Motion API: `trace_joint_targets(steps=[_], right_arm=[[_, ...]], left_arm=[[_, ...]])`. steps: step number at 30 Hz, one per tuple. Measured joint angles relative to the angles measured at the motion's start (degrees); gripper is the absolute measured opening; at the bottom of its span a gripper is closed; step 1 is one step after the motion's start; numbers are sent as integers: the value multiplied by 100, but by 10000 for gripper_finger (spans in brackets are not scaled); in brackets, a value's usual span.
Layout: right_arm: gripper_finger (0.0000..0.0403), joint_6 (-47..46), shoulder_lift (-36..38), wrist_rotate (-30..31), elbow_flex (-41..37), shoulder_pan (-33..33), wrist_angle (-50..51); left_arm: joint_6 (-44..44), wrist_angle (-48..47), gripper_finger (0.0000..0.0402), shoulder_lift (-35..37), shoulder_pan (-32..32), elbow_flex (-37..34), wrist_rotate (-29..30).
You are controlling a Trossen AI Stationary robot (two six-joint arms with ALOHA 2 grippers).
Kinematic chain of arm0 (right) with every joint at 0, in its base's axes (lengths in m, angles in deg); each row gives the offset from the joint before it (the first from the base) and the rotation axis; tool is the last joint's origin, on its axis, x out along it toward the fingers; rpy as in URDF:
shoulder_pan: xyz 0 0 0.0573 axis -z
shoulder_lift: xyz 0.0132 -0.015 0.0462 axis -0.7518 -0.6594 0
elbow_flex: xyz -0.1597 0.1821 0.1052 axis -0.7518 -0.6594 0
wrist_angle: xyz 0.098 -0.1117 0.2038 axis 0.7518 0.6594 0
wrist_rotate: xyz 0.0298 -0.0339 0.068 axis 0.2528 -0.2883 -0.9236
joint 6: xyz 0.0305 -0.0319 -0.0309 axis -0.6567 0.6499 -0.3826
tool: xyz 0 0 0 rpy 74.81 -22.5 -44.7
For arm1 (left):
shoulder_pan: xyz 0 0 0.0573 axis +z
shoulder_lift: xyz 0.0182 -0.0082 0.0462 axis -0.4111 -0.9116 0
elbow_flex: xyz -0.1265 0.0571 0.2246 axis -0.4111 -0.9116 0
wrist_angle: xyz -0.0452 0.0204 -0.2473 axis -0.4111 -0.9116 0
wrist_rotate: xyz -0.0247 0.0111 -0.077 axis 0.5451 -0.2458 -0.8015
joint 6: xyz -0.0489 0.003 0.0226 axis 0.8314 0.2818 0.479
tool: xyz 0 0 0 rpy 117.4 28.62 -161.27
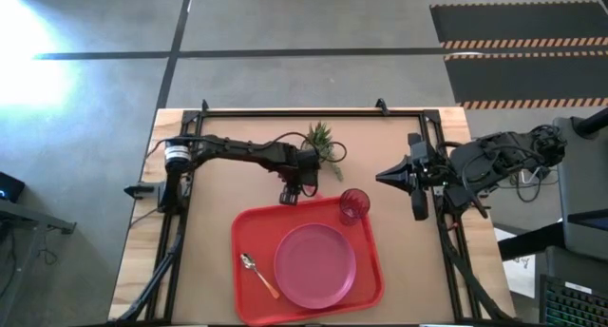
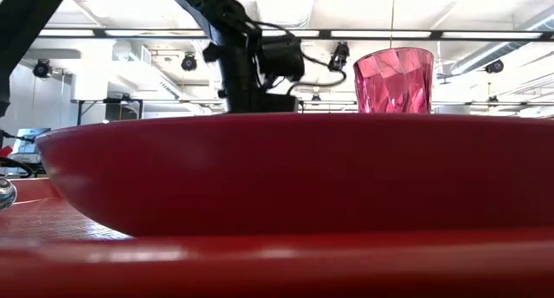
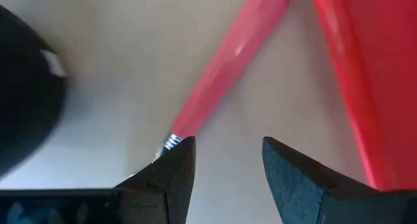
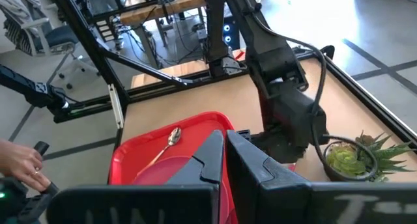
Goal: Pick and place plate/cup/fork/spoon on tray
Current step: Put the pink fork on the orange tray at the right of the pink plate
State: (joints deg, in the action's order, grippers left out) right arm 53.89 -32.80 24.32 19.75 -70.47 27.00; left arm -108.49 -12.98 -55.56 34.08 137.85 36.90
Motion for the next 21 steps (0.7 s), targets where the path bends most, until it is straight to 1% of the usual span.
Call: trace_joint_targets(steps=[6, 11, 14, 21], right_arm=[[9, -45, -22, -2, -2, 0, 6], [9, -46, -22, -2, -2, 0, 4], [9, -46, -22, -2, -2, 0, 4], [9, -46, -22, -2, -2, 0, 6]], left_arm=[[-221, -27, 160, -157, -15, 91, 59], [-276, -15, 160, -152, -17, 438, 153], [-467, 58, 160, -146, -17, 603, 168], [-557, -151, 160, -208, 86, 651, 140]])
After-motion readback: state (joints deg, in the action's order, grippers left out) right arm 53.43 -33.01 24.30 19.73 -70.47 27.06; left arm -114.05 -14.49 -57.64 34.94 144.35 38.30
